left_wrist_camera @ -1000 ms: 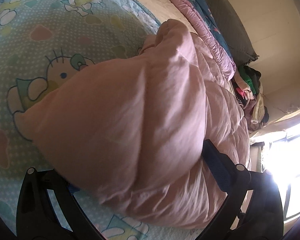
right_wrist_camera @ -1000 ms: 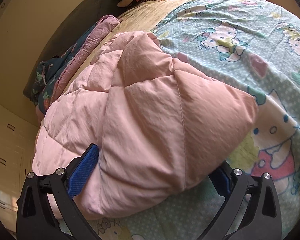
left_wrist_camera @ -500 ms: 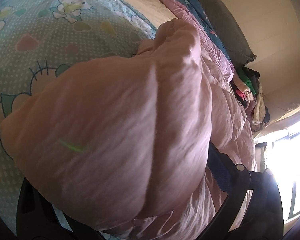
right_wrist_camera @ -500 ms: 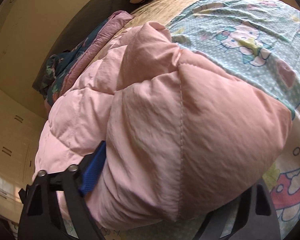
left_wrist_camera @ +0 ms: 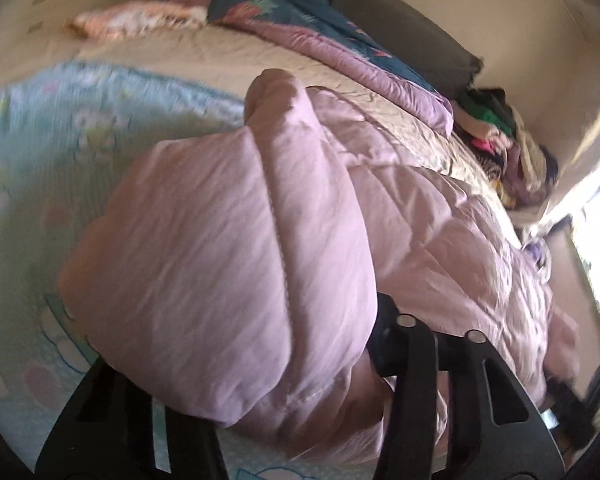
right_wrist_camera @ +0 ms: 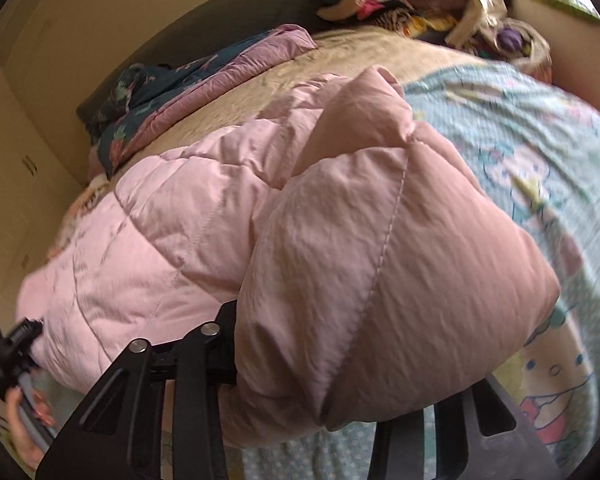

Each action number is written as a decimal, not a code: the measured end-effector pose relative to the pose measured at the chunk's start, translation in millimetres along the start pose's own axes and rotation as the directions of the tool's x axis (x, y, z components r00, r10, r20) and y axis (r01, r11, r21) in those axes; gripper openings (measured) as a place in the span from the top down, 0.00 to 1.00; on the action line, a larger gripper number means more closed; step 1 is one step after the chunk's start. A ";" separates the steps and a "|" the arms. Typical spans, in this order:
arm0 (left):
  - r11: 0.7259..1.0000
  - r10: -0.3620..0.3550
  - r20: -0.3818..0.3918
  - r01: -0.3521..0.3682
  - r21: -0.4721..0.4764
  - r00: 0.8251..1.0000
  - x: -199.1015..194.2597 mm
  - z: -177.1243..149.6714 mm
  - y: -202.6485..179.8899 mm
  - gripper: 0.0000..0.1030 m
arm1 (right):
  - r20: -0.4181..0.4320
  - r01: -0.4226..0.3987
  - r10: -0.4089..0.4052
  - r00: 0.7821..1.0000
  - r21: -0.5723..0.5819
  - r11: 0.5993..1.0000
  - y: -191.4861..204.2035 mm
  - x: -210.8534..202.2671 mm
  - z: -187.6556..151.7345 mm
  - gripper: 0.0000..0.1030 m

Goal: Fold large clothes

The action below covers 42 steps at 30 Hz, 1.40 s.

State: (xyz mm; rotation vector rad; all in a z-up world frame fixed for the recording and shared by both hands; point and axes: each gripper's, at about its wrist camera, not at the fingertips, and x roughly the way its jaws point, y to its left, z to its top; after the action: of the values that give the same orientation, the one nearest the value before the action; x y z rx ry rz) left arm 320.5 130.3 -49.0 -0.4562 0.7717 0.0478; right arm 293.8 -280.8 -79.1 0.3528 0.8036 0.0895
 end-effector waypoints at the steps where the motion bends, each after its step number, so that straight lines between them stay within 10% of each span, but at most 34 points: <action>1: 1.000 0.006 0.003 -0.006 0.014 1.000 -1.1 -2.4 0.7 0.66 | 0.004 0.008 -0.008 1.000 -0.018 1.000 2.6 -1.4 0.4 0.69; 42: 0.985 0.039 0.037 -0.045 0.169 0.999 -114.5 -29.3 -4.7 0.72 | -0.016 -0.008 0.006 1.000 -0.131 0.991 41.2 -113.6 -22.1 0.73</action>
State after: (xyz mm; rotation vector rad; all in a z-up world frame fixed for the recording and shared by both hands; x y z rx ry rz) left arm 219.5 128.0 12.6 -0.2768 0.7458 0.0288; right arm 201.4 -260.0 -0.9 0.2315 0.8079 0.1513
